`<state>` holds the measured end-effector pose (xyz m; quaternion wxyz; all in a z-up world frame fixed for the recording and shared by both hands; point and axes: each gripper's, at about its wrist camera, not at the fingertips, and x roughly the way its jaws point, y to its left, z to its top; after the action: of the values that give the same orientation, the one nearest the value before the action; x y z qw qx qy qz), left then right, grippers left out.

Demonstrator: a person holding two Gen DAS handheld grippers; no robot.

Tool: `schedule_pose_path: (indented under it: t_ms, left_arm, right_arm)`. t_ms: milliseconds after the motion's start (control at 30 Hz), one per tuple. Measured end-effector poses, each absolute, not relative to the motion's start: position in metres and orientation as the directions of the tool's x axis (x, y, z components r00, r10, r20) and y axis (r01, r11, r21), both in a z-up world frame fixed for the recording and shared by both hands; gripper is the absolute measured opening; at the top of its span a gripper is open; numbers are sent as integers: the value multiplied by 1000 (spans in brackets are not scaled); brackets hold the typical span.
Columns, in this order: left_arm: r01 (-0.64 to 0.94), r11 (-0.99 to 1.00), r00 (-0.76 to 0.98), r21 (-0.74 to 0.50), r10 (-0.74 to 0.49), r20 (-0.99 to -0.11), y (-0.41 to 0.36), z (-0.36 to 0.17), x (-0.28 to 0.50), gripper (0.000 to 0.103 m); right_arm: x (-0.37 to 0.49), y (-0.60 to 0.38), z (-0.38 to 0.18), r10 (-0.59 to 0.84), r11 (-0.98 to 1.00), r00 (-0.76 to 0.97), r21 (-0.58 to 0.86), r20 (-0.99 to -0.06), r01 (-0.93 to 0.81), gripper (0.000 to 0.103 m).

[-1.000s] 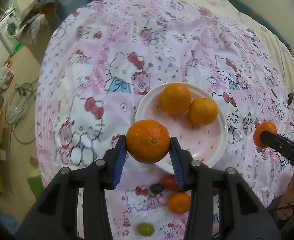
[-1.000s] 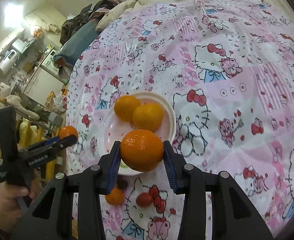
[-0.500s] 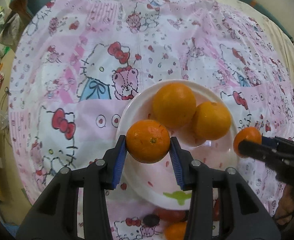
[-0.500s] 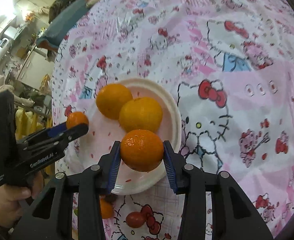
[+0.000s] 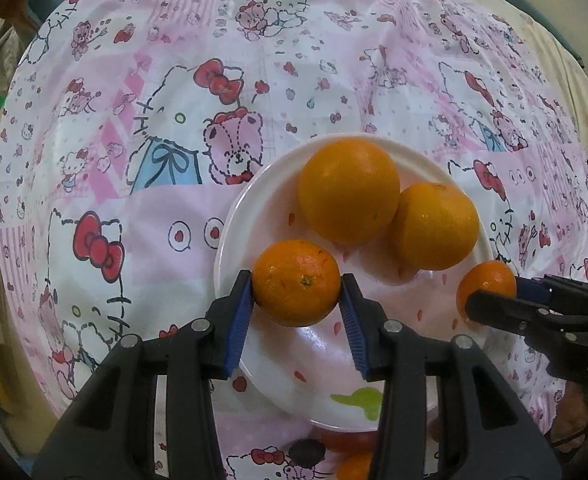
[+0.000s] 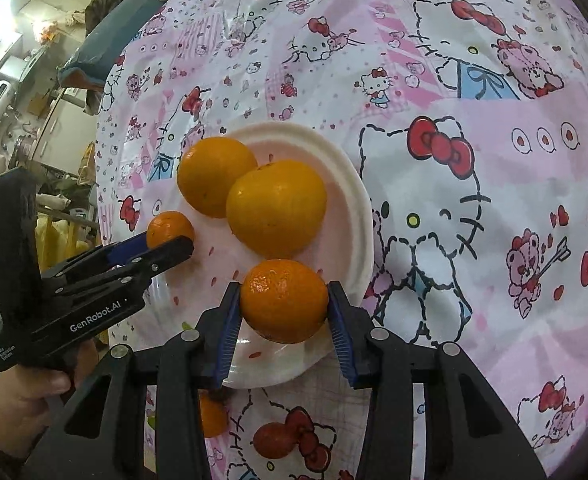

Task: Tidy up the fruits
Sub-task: 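Carry both tangerines onto the plate and open both tools, then move the left tool to the dark grape and grasp it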

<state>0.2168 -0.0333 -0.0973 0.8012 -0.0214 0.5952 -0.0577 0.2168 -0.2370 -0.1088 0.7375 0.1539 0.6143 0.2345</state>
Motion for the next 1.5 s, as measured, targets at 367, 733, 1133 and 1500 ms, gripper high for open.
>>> schedule_pose_path:
  t_ms: [367, 733, 1133, 1500]
  left_arm:
    - [60, 993, 277, -104, -117, -954, -31, -99, 218, 39]
    - [76, 991, 292, -109, -126, -948, -34, -96, 218, 74]
    - [-24, 996, 333, -83, -71, -940, -11, -87, 221, 82]
    - [-41, 995, 365, -95, -74, -928, -5, -74, 209, 82]
  right_arm:
    - [216, -238, -107, 541, 839, 141, 520, -829, -159, 46]
    - [218, -240, -106, 534, 844, 140, 515, -834, -153, 46]
    - [224, -255, -97, 547, 837, 195, 535, -814, -114, 63]
    - [217, -256, -83, 546, 838, 226, 529, -807, -133, 63]
